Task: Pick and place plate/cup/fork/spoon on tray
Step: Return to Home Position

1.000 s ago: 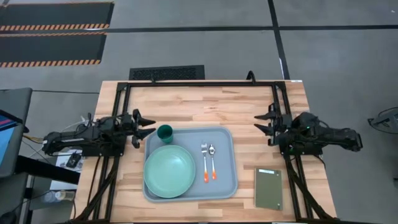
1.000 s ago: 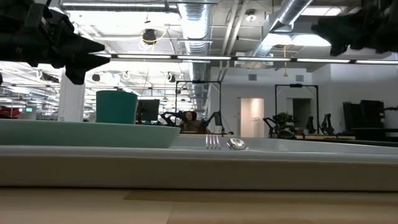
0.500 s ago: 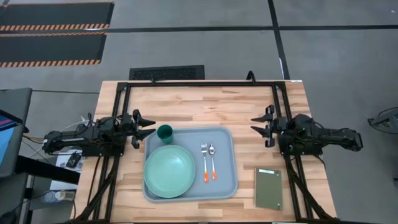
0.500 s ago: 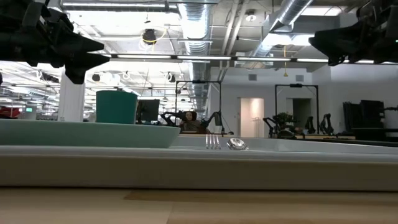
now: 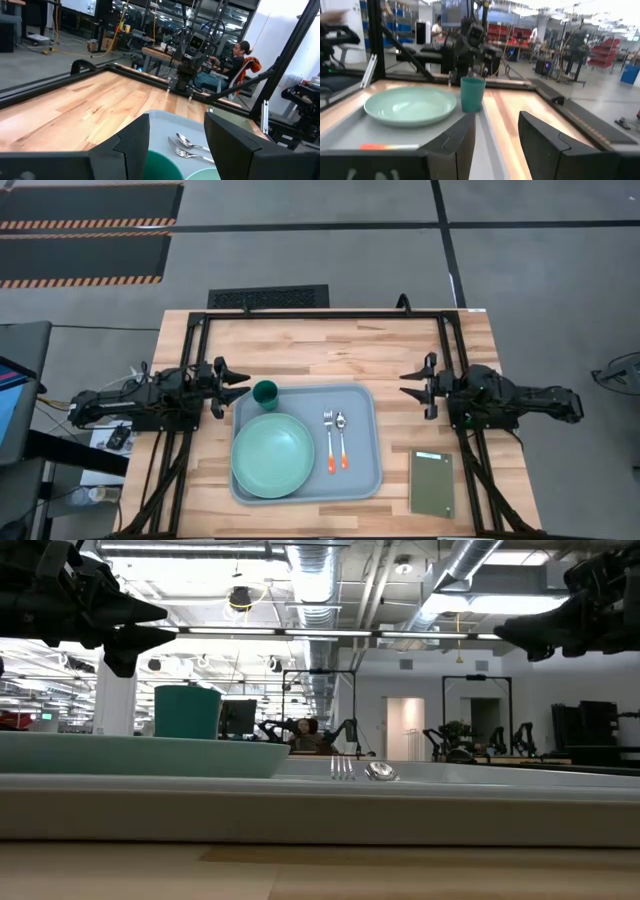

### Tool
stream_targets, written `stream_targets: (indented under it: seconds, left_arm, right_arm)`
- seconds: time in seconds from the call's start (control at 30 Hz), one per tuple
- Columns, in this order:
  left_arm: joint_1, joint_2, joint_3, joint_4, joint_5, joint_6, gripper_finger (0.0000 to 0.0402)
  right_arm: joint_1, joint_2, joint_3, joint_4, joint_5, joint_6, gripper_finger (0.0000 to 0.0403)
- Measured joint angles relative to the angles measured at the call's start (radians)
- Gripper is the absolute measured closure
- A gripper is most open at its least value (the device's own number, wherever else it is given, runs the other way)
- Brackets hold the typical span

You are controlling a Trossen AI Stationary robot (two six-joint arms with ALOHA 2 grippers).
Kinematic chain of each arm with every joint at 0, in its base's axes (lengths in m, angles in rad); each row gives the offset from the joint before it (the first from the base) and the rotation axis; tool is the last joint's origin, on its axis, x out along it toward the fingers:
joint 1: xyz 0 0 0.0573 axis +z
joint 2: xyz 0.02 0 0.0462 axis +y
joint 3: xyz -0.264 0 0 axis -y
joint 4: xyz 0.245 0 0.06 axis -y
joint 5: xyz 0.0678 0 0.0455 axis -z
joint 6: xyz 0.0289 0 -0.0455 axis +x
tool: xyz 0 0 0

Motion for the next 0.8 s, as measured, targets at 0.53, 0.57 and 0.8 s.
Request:
stream_targets:
  seconds: [0.53, 0.57, 0.8]
  left_arm:
    - [0.000, 0.000, -0.001, 0.000, 0.001, -0.006, 0.0224]
    - [0.000, 0.000, -0.001, 0.000, 0.001, -0.005, 0.0224]
    - [0.000, 0.000, -0.001, 0.000, 0.002, -0.006, 0.0224]
  right_arm:
    - [0.000, 0.000, -0.001, -0.063, 0.001, 0.000, 0.0231]
    - [0.000, 0.000, -0.001, -0.063, 0.001, 0.000, 0.0232]
    - [0.000, 0.000, -0.001, -0.066, 0.001, 0.000, 0.0229]
